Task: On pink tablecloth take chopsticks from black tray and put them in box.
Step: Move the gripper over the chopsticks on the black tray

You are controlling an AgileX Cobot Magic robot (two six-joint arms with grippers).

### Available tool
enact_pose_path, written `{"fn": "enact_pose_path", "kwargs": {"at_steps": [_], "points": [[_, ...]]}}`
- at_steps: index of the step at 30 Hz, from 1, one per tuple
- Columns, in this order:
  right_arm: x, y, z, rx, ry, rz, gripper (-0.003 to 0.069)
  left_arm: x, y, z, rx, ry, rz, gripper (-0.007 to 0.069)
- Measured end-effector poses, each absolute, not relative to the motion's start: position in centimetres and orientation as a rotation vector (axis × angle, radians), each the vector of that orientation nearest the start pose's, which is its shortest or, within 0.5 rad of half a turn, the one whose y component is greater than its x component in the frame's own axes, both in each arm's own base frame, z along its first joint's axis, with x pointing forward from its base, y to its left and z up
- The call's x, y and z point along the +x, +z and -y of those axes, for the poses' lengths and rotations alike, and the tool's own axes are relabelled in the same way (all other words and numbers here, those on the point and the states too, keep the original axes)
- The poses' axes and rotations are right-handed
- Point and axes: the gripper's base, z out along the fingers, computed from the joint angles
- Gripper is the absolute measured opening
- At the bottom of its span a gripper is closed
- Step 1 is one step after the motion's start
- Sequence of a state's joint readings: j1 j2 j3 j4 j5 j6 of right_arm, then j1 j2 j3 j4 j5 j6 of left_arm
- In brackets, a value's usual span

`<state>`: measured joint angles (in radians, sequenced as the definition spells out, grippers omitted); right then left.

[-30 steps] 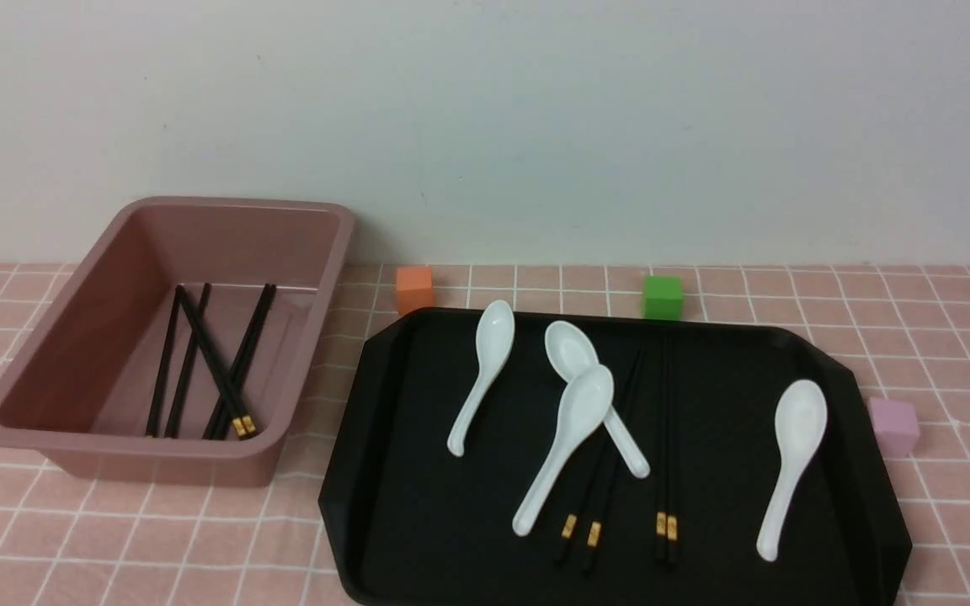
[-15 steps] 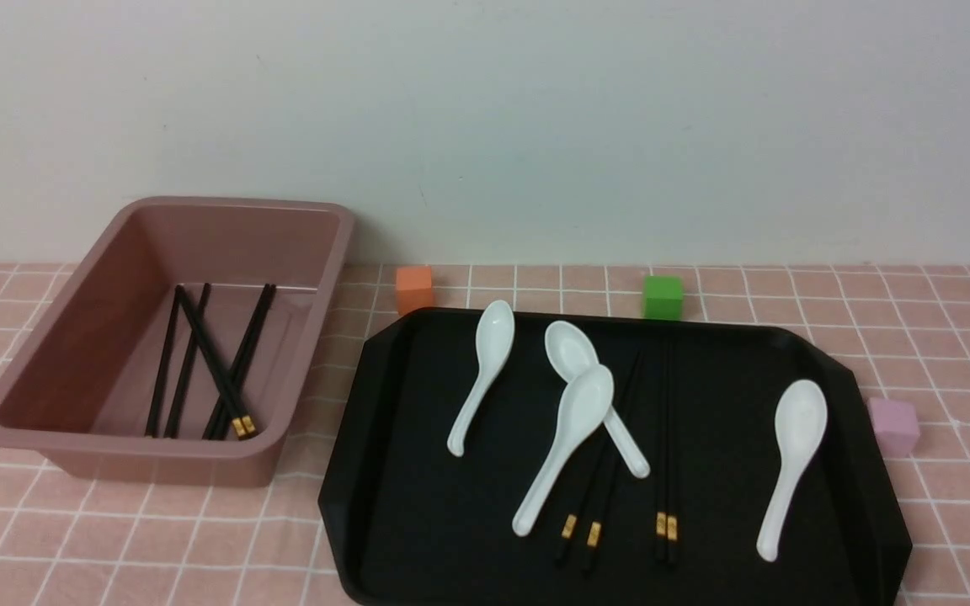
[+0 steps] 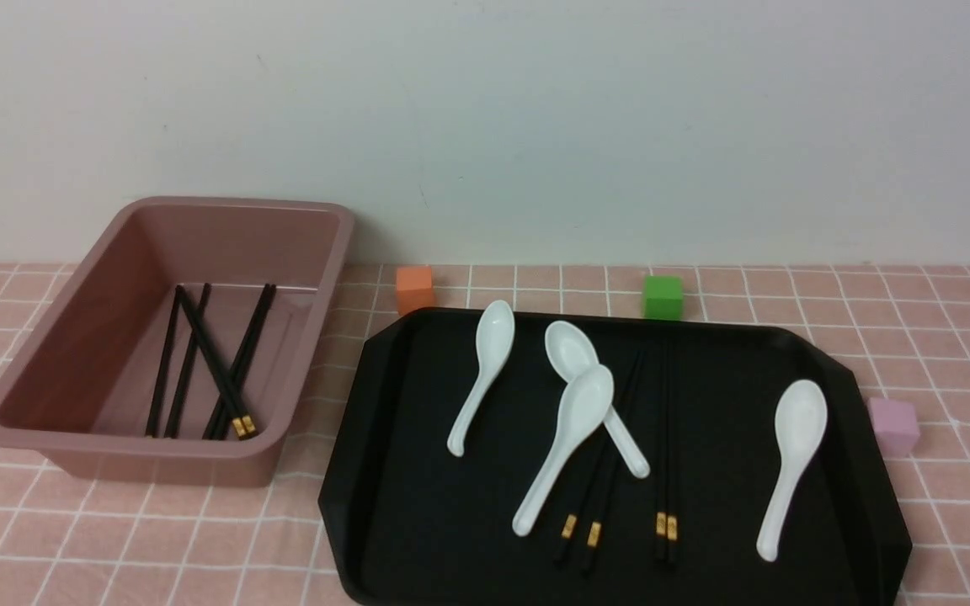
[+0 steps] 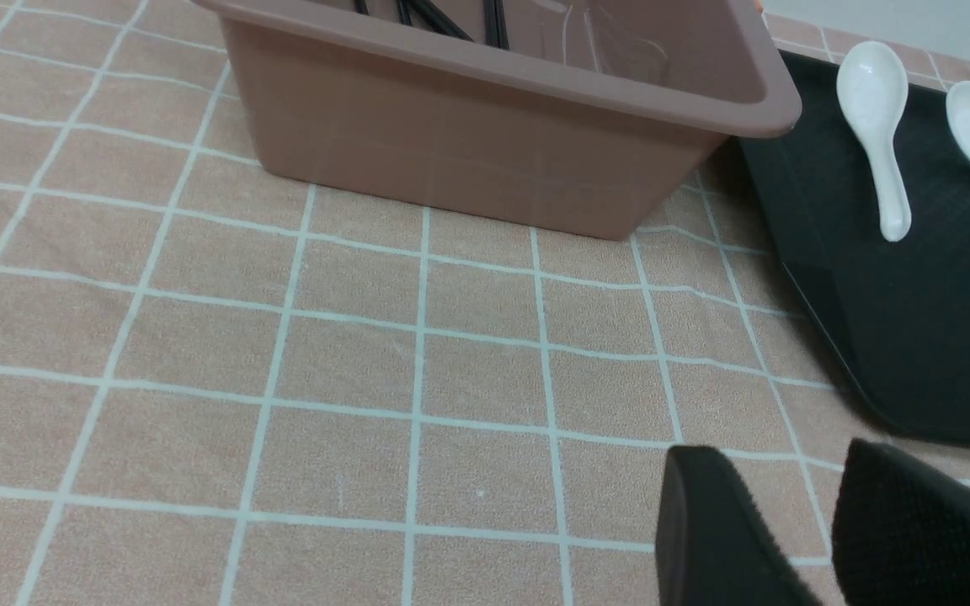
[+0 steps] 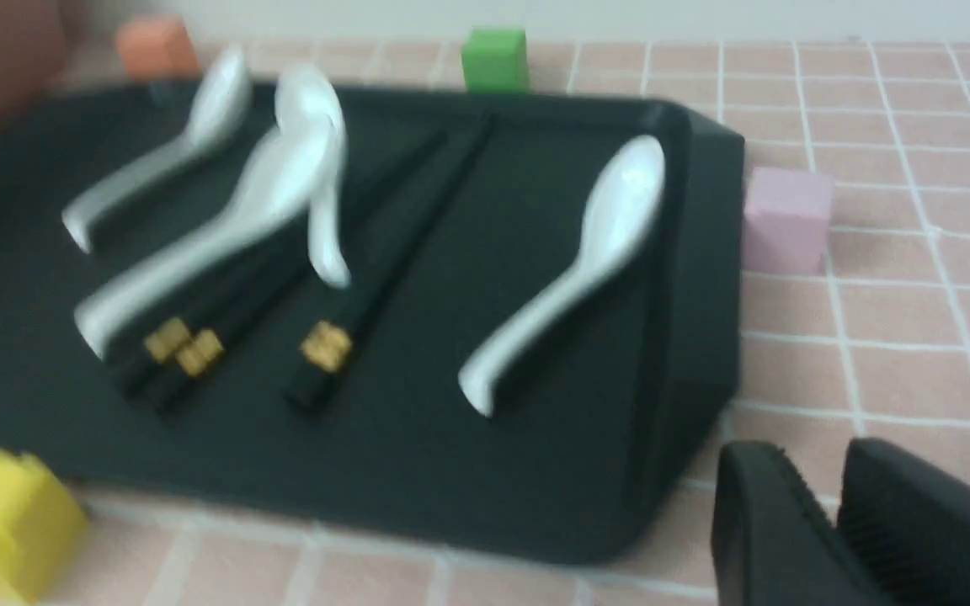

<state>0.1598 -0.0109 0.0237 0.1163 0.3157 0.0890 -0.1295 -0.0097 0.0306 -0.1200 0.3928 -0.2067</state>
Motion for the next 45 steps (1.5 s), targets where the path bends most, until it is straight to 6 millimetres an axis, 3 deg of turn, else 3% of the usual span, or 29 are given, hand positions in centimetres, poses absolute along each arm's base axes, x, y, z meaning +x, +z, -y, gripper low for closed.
{"fn": "enact_pose_path", "kwargs": {"at_steps": [7, 12, 15, 16, 17, 19, 20, 21, 23, 25, 26, 27, 29, 31, 34, 38, 45], "points": [[5.6, 20.3, -1.0, 0.294, 0.572, -1.517, 0.0160, 5.1, 16.8, 1.1, -0.148, -0.347, -1.904, 0.0239], [5.5, 20.6, -1.0, 0.356, 0.642, -1.507, 0.0166, 5.1, 16.8, 1.1, -0.148, -0.347, -1.904, 0.0239], [5.3, 21.5, -1.3, 0.341, 0.671, -1.538, 0.0183, 5.1, 16.8, 1.1, -0.148, -0.347, -1.904, 0.0239], [5.0, 23.0, -1.5, 0.311, 0.676, -1.553, 0.0205, 5.1, 16.8, 1.1, -0.148, -0.347, -1.904, 0.0239], [5.0, 23.3, -1.5, 0.307, 0.676, -1.557, 0.0205, 5.1, 16.8, 1.1, -0.148, -0.347, -1.904, 0.0239], [5.2, 26.1, -2.1, 0.233, 0.658, -1.672, 0.0242, 5.1, 16.8, 1.1, -0.148, -0.347, -1.904, 0.0239], [5.3, 26.5, -2.2, 0.217, 0.649, -1.698, 0.0246, 5.1, 16.8, 1.1, -0.148, -0.347, -1.904, 0.0239], [5.9, 28.0, -2.6, 0.163, 0.621, -1.822, 0.0255, 5.1, 16.8, 1.1, -0.148, -0.347, -1.904, 0.0239], [6.7, 29.0, -3.0, 0.119, 0.592, -1.928, 0.0259, 5.1, 16.8, 1.1, -0.148, -0.347, -1.904, 0.0239], [9.0, 30.6, -3.6, 0.046, 0.531, -2.156, 0.0262, 5.1, 16.8, 1.1, -0.148, -0.347, -1.904, 0.0239], [9.2, 30.7, -3.6, 0.044, 0.531, -2.173, 0.0262, 5.1, 16.8, 1.1, -0.148, -0.347, -1.904, 0.0239], [11.2, 31.3, -3.9, 0.009, 0.483, -2.312, 0.0265, 5.1, 16.8, 1.1, -0.148, -0.347, -1.904, 0.0239], [12.3, 31.6, -4.0, -0.004, 0.459, -2.381, 0.0269, 5.1, 16.8, 1.1, -0.148, -0.347, -1.904, 0.0239], [15.2, 31.9, -4.4, -0.027, 0.419, -2.529, 0.0297, 5.1, 16.8, 1.1, -0.148, -0.347, -1.904, 0.0239], [17.8, 31.5, -5.5, -0.074, 0.407, -2.629, 0.0352, 5.1, 16.8, 1.1, -0.148, -0.347, -1.904, 0.0239], [20.3, 30.1, -8.4, -0.146, 0.420, -2.723, 0.0390, 5.1, 16.8, 1.1, -0.148, -0.347, -1.904, 0.0239], [22.4, 26.4, -15.2, -0.243, 0.297, -2.840, 0.0396, 5.1, 16.8, 1.1, -0.148, -0.347, -1.904, 0.0239]]}}
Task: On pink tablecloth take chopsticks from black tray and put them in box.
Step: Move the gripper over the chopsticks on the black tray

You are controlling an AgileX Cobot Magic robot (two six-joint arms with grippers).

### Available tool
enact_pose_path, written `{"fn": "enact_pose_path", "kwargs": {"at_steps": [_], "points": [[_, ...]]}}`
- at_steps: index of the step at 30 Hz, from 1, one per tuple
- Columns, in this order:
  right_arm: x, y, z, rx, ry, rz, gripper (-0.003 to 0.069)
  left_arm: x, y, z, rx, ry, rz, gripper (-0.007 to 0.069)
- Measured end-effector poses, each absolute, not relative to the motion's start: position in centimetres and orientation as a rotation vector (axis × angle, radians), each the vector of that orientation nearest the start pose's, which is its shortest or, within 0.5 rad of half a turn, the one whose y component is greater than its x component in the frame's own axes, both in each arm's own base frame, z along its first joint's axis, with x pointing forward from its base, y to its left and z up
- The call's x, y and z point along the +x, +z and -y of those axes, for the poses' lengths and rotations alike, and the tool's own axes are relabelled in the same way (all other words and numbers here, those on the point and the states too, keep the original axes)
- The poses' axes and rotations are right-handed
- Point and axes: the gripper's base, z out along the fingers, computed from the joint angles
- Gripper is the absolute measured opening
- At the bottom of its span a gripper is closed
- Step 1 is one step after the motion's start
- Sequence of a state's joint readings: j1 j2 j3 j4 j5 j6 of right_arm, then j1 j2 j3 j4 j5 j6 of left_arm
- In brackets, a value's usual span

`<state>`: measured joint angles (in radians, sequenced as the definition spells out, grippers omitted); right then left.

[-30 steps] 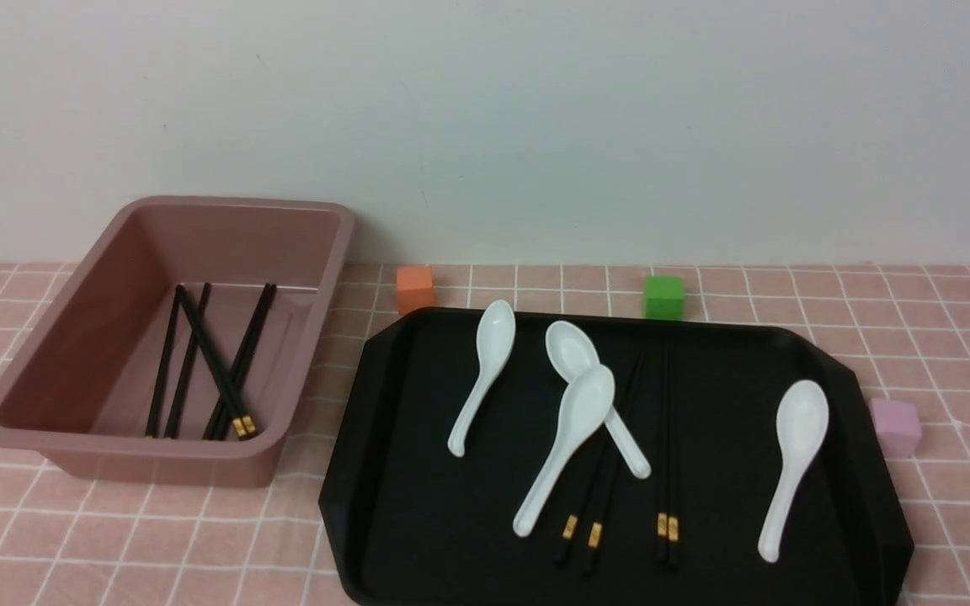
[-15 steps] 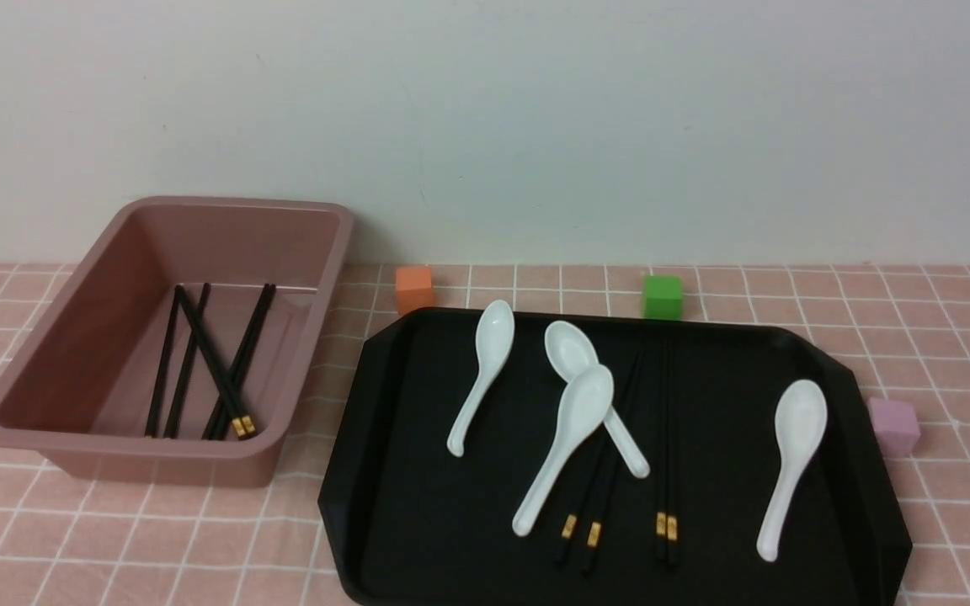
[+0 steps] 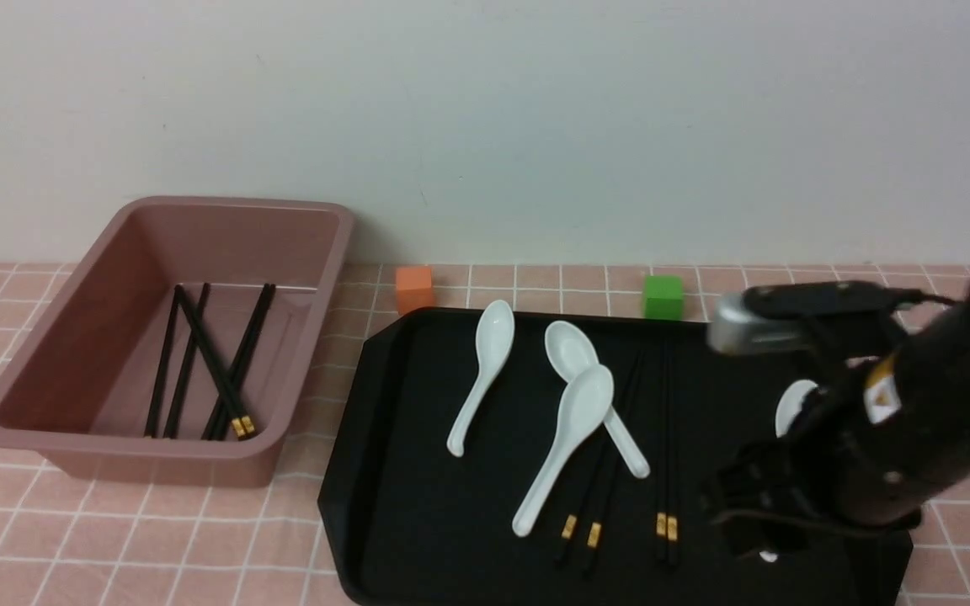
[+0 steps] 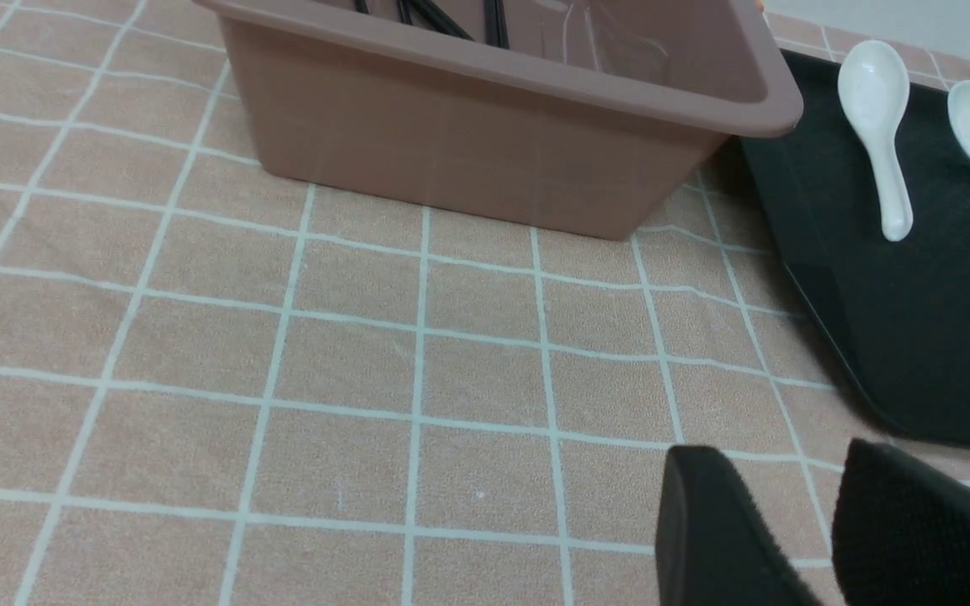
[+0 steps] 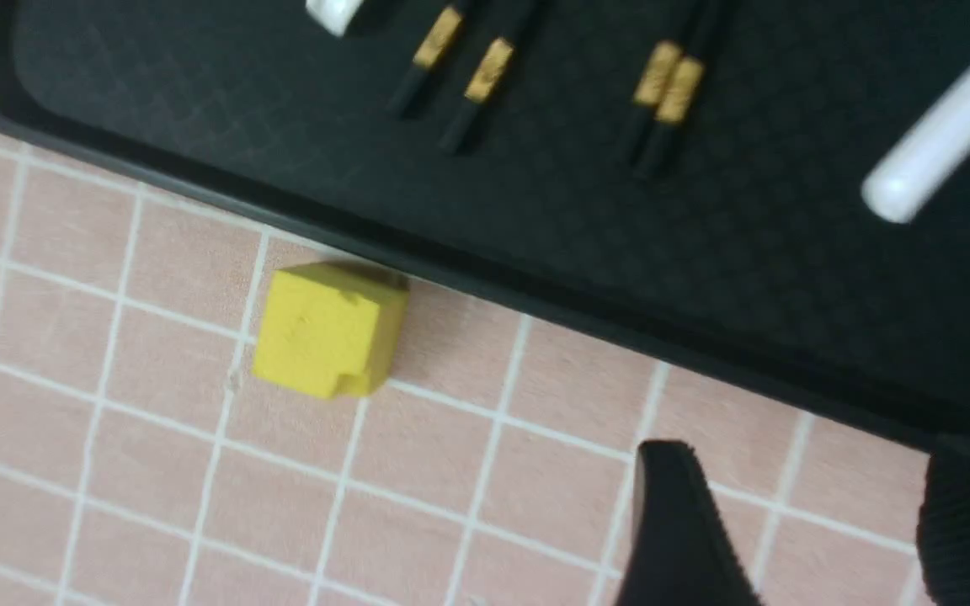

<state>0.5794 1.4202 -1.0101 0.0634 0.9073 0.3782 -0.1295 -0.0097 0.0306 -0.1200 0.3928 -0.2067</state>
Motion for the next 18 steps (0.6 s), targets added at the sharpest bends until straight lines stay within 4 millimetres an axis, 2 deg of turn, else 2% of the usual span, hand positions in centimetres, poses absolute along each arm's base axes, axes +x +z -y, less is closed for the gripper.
{"fn": "enact_pose_path", "kwargs": {"at_steps": [4, 8, 13, 18], "points": [[24.1, 23.9, -18.7, -0.259, 0.178, -2.880, 0.0412, 5.1, 16.8, 1.1, -0.148, -0.347, -1.904, 0.0239], [26.5, 21.7, -20.2, -0.189, 0.112, -2.908, 0.0446, 5.1, 16.8, 1.1, -0.148, -0.347, -1.904, 0.0239], [28.6, 19.5, -20.7, -0.127, 0.087, -2.915, 0.0468, 5.1, 16.8, 1.1, -0.148, -0.347, -1.904, 0.0239], [30.6, 17.8, -19.4, 0.014, 0.107, -2.918, 0.0472, 5.1, 16.8, 1.1, -0.148, -0.347, -1.904, 0.0239]]}}
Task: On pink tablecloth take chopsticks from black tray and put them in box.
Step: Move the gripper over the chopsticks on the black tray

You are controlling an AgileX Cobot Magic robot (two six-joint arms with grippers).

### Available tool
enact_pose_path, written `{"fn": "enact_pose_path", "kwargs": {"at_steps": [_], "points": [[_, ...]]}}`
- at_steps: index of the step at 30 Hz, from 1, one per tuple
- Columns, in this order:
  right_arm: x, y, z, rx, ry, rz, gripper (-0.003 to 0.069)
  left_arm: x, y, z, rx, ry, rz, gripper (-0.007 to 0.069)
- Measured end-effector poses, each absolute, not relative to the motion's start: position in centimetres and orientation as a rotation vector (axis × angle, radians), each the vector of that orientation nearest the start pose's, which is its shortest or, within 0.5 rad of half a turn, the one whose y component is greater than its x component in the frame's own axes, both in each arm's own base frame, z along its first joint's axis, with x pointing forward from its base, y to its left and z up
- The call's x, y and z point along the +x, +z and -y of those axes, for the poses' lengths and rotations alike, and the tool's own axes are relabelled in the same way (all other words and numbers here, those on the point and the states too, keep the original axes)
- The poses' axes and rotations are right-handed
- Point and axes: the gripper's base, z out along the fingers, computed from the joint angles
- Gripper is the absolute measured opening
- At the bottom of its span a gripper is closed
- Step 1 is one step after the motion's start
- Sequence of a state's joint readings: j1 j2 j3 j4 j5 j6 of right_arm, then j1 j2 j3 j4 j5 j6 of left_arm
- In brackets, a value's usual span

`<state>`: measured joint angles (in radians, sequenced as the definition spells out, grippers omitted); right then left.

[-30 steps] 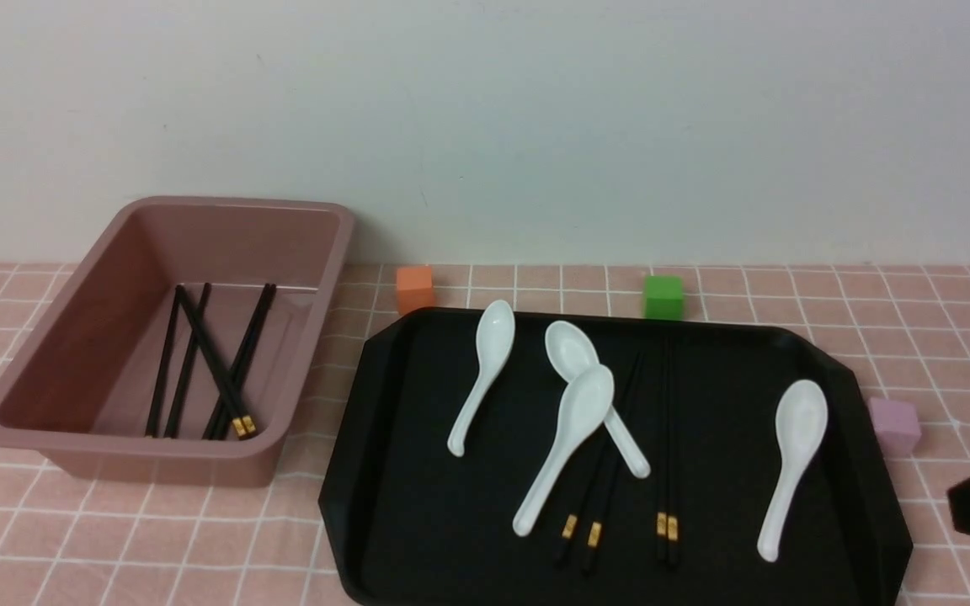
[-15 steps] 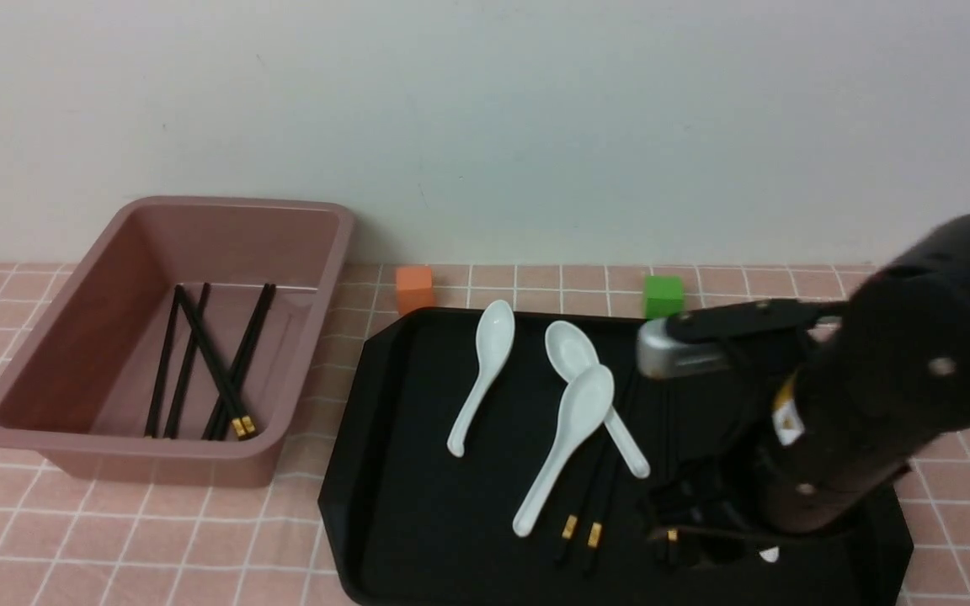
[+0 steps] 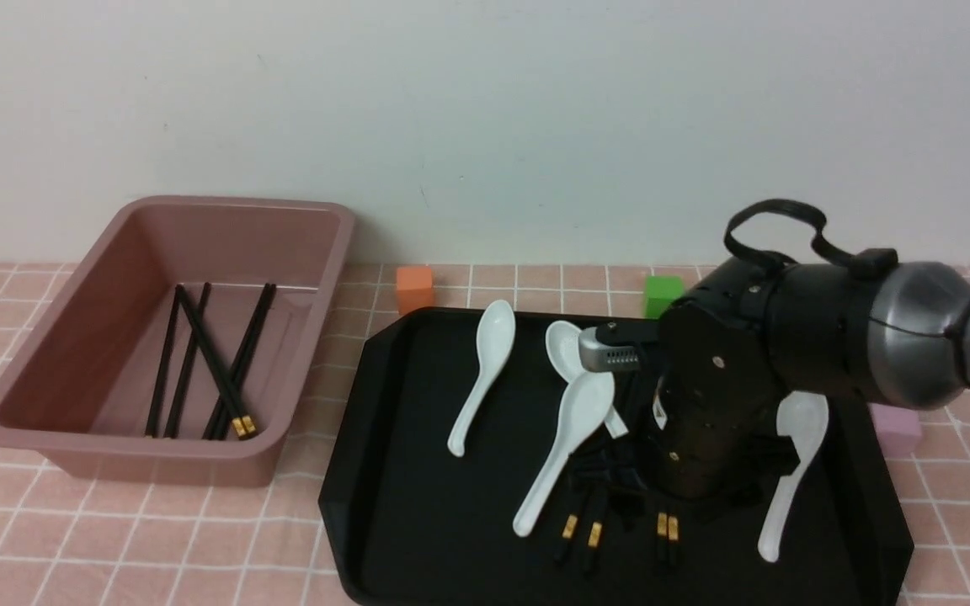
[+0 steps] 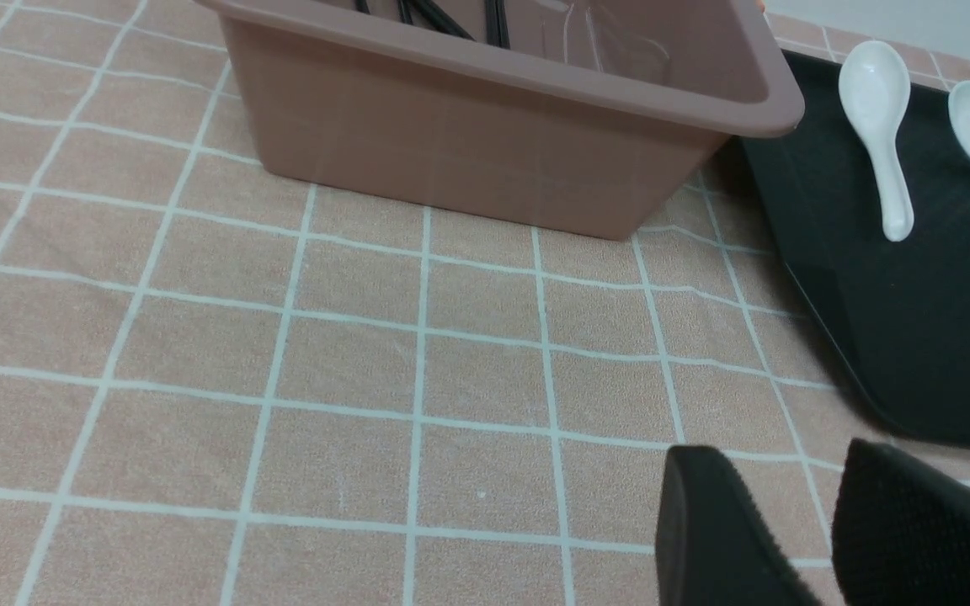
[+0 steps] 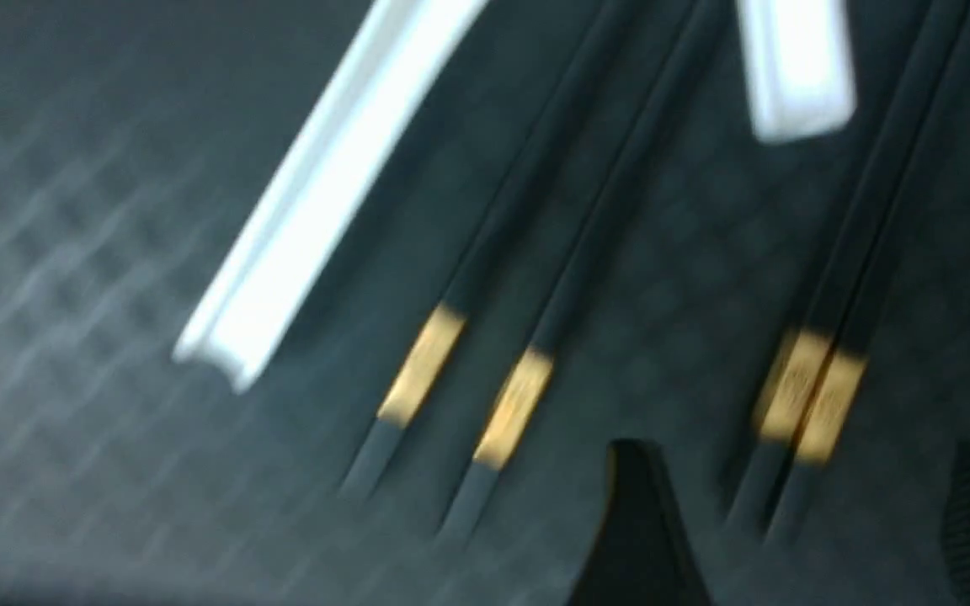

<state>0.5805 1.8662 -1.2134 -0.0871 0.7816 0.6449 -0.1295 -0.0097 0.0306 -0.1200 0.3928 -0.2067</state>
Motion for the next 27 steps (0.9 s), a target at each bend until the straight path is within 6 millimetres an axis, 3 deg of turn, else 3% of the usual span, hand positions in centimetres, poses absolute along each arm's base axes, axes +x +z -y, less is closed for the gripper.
{"fn": "enact_pose_path", "kwargs": {"at_steps": [6, 19, 27], "points": [[31.7, 16.5, -18.5, 0.074, 0.095, -2.928, 0.0472, 5.1, 16.8, 1.1, -0.148, -0.347, -1.904, 0.0239], [32.4, 14.9, -18.7, 0.088, 0.099, -2.933, 0.0472, 5.1, 16.8, 1.1, -0.148, -0.347, -1.904, 0.0239], [32.7, 14.5, -18.9, 0.087, 0.088, -2.944, 0.0393, 5.1, 16.8, 1.1, -0.148, -0.347, -1.904, 0.0239]]}}
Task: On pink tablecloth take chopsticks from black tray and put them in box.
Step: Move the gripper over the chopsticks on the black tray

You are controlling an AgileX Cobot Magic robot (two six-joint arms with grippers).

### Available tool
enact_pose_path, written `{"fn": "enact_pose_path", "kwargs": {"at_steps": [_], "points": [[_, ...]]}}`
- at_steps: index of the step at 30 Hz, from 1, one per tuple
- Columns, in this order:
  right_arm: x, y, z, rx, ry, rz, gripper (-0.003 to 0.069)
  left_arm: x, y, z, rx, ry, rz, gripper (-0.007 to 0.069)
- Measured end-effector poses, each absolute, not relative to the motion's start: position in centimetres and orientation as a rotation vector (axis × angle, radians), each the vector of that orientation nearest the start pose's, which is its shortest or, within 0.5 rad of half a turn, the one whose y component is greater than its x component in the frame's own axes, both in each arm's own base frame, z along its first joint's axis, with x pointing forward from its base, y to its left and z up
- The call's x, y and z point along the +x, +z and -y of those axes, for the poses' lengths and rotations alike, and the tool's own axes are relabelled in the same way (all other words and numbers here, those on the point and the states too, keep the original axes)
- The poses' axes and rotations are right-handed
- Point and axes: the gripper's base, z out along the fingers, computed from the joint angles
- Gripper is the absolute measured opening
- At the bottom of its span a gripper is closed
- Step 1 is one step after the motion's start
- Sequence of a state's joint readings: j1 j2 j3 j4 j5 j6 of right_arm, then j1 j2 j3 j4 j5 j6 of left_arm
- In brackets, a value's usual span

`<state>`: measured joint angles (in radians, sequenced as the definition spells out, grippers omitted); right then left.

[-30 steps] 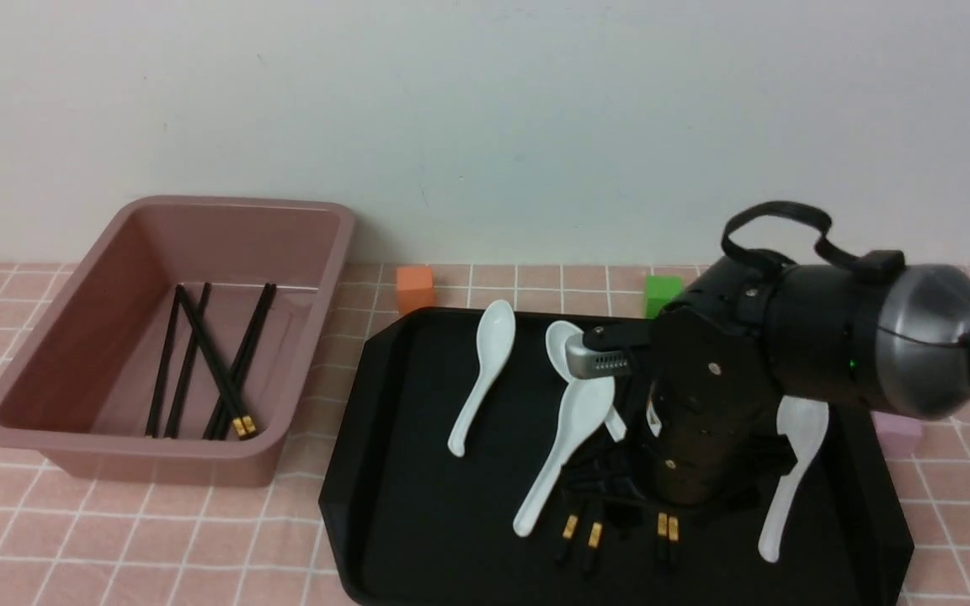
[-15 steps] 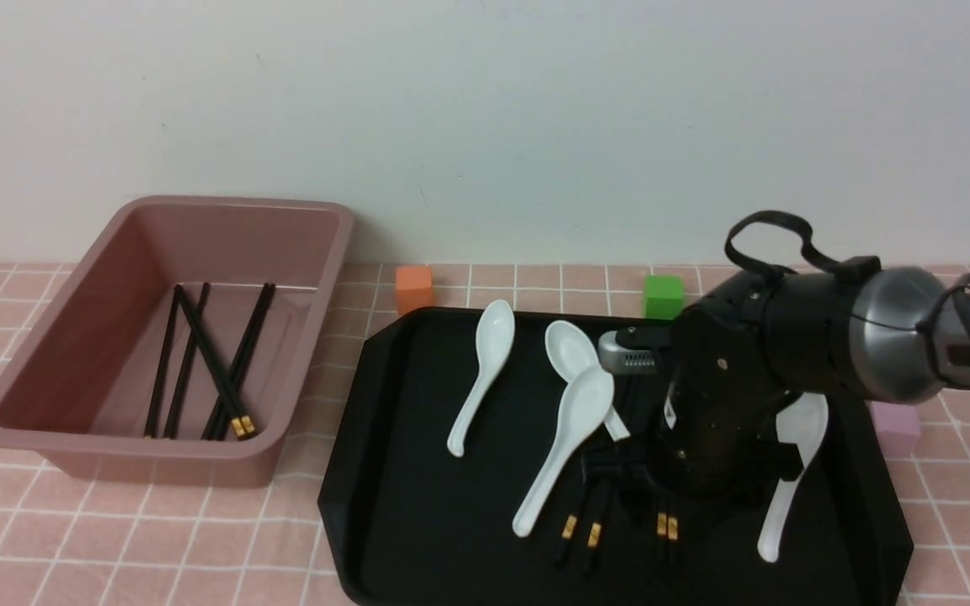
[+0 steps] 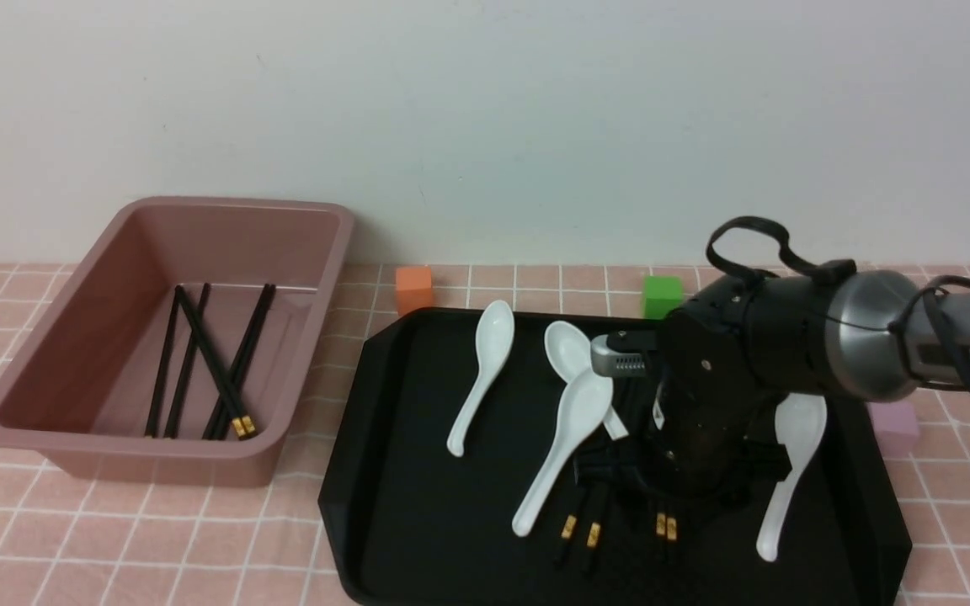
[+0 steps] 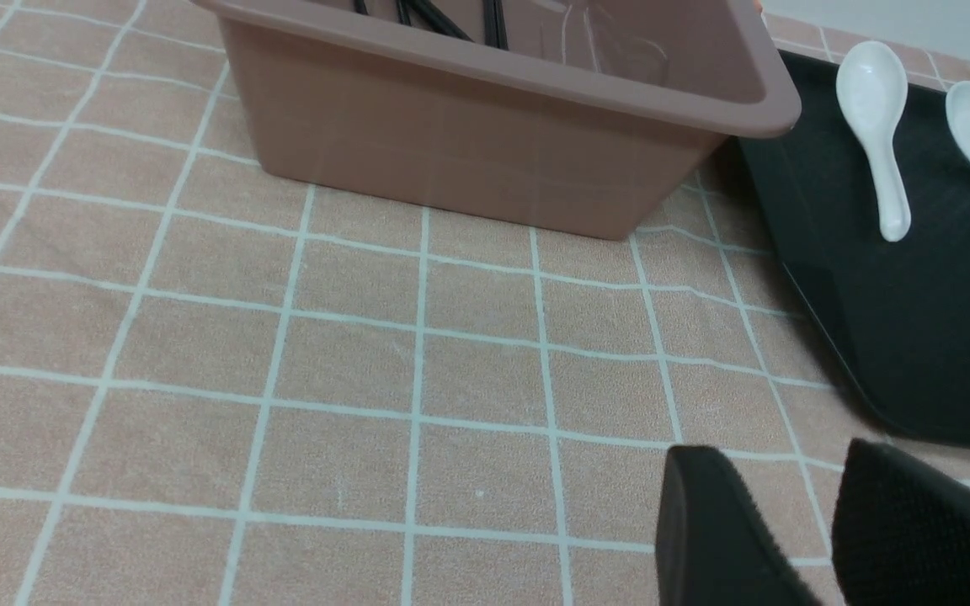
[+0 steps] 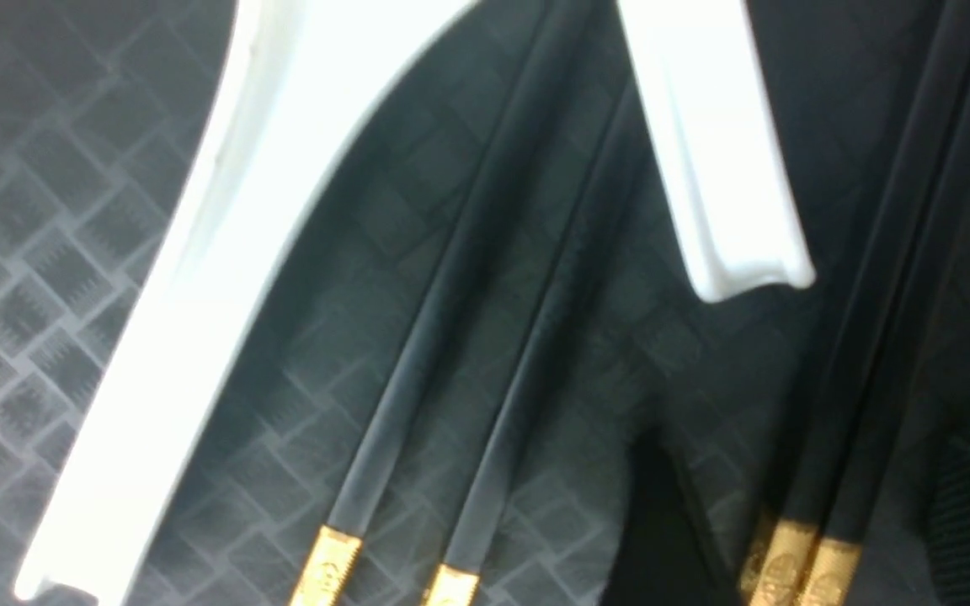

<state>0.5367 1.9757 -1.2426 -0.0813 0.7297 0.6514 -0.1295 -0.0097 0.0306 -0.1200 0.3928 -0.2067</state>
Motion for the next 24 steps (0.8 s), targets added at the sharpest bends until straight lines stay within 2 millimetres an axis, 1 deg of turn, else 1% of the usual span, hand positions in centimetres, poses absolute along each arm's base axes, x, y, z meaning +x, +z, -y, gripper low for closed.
{"fn": "enact_pose_path", "kwargs": {"at_steps": [1, 2, 3, 4, 5, 9, 10, 18, 22, 24], "points": [[32.7, 14.5, -18.9, 0.089, 0.088, -2.945, 0.0367, 5.1, 16.8, 1.1, -0.148, -0.347, -1.904, 0.0239], [32.7, 14.5, -18.9, 0.089, 0.088, -2.945, 0.0363, 5.1, 16.8, 1.1, -0.148, -0.347, -1.904, 0.0239], [32.7, 14.5, -18.9, 0.088, 0.088, -2.944, 0.0319, 5.1, 16.8, 1.1, -0.148, -0.347, -1.904, 0.0239], [32.7, 14.5, -18.9, 0.088, 0.088, -2.944, 0.0307, 5.1, 16.8, 1.1, -0.148, -0.347, -1.904, 0.0239], [32.7, 14.5, -18.9, 0.089, 0.085, -2.946, 0.0263, 5.1, 16.8, 1.1, -0.148, -0.347, -1.904, 0.0239], [32.7, 14.4, -18.7, 0.078, 0.063, -2.953, 0.0151, 5.1, 16.8, 1.1, -0.148, -0.347, -1.904, 0.0239], [32.7, 14.5, -18.7, 0.073, 0.059, -2.951, 0.0143, 5.1, 16.8, 1.1, -0.148, -0.347, -1.904, 0.0239], [32.6, 14.7, -18.5, 0.038, 0.014, -2.967, 0.0143, 5.1, 16.8, 1.1, -0.148, -0.347, -1.904, 0.0239], [31.7, 15.3, -17.8, 0.017, -0.061, -3.006, 0.0143, 5.1, 16.8, 1.1, -0.148, -0.347, -1.904, 0.0239], [31.2, 16.2, -17.3, 0.012, -0.091, -3.016, 0.0143, 5.1, 16.8, 1.1, -0.148, -0.347, -1.904, 0.0239]]}}
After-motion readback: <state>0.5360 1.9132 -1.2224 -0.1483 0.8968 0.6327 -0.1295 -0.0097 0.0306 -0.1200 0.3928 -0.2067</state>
